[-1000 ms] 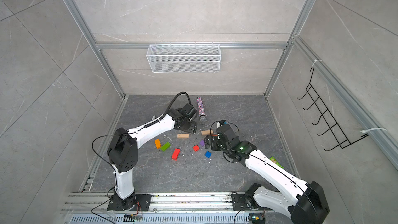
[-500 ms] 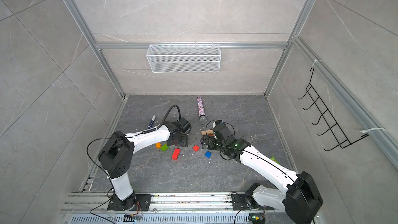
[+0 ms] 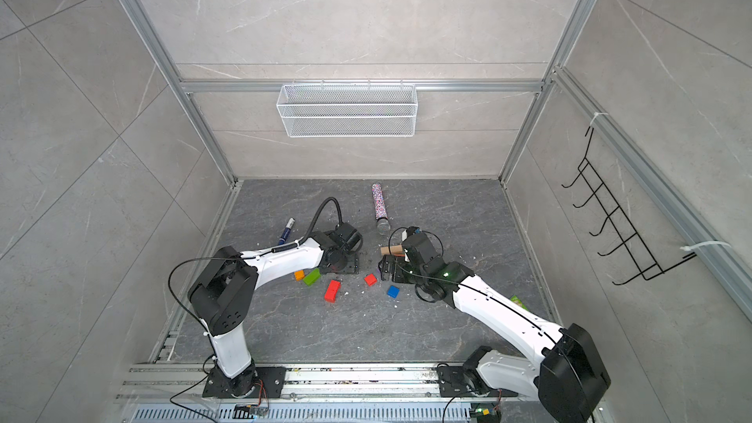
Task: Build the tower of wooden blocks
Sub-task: 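Align the held wood bar above the placed wood bar with the left gripper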
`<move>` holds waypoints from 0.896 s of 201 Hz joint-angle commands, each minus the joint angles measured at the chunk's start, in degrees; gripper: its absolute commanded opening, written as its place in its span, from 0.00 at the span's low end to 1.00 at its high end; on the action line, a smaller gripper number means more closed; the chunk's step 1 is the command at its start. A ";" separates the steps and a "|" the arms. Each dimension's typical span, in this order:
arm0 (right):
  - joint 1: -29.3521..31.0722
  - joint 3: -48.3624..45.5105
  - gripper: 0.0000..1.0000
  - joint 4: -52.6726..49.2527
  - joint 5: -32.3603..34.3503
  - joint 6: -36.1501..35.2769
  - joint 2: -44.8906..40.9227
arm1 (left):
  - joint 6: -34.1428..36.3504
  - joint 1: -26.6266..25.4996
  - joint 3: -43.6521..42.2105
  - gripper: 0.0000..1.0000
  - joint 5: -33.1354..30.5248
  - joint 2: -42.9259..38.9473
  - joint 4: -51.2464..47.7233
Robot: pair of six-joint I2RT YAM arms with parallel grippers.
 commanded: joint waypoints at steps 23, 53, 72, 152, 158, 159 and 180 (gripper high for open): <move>-0.18 0.35 0.99 -0.64 -0.01 0.81 -0.40 | -0.48 -0.33 0.70 0.59 -1.43 1.67 0.84; -0.19 0.33 0.99 -0.82 0.22 0.89 -0.30 | -0.34 -0.29 0.76 0.59 -1.65 2.26 0.83; -0.14 0.41 0.99 -0.83 0.20 0.89 -0.29 | -0.08 -0.28 1.11 0.59 -1.73 2.92 0.85; -0.16 0.04 0.99 -1.11 0.22 0.64 -0.70 | 1.17 -0.11 2.89 0.59 -2.97 4.42 0.09; -0.15 0.05 0.99 -1.18 0.23 0.59 -0.71 | 1.17 -0.07 2.95 0.59 -3.01 4.50 0.17; -0.17 0.07 0.99 -1.14 0.27 0.61 -0.71 | 1.17 -0.11 2.97 0.59 -2.97 4.50 0.20; -0.14 0.14 0.99 -1.16 0.20 0.56 -0.62 | 1.29 0.08 3.24 0.59 -2.93 5.07 0.36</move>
